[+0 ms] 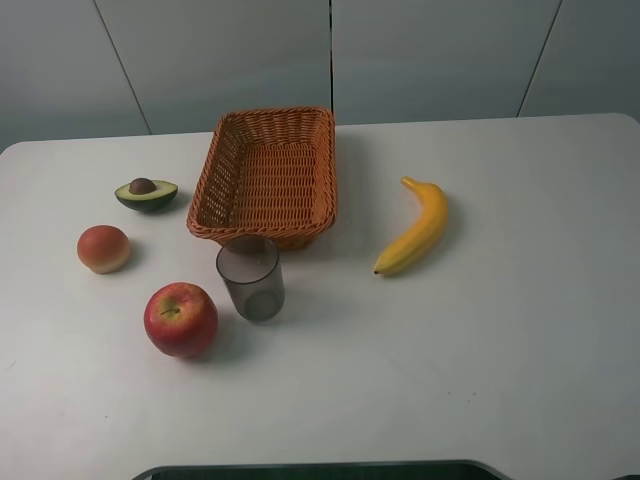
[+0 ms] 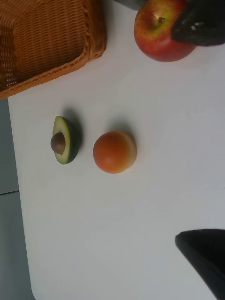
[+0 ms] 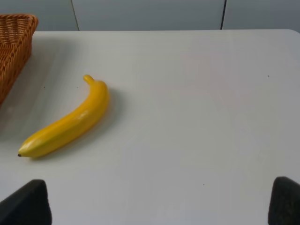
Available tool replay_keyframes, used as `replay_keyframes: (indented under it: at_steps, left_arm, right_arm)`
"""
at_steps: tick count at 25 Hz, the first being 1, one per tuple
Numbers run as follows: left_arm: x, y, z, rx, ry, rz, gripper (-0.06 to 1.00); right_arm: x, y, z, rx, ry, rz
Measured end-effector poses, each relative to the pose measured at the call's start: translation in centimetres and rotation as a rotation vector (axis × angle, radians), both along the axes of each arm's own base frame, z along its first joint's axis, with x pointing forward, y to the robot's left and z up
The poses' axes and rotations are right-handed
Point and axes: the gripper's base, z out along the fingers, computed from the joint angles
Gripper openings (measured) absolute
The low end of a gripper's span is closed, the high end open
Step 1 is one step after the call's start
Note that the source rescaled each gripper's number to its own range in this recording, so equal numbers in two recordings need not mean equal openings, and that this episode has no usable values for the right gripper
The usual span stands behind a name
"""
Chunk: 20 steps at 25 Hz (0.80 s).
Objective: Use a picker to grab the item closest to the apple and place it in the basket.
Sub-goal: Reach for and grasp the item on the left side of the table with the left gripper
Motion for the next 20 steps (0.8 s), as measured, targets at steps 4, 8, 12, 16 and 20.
replay_keyframes:
  at_steps: [4, 8, 12, 16, 20]
  left_arm:
    - [0.0, 0.0, 0.0, 0.0, 0.0, 0.0, 1.0]
    - [0.0, 0.0, 0.0, 0.0, 0.0, 0.0, 1.0]
    - [0.0, 0.0, 0.0, 0.0, 0.0, 0.0, 1.0]
    - [0.0, 0.0, 0.0, 0.0, 0.0, 0.0, 1.0]
    - [0.0, 0.0, 0.0, 0.0, 0.0, 0.0, 1.0]
  right_arm:
    - [0.0, 0.0, 0.0, 0.0, 0.0, 0.0]
    - [0.0, 0.0, 0.0, 0.0, 0.0, 0.0]
    - [0.0, 0.0, 0.0, 0.0, 0.0, 0.0]
    - [0.0, 0.0, 0.0, 0.0, 0.0, 0.0]
    - [0.0, 0.0, 0.0, 0.0, 0.0, 0.0]
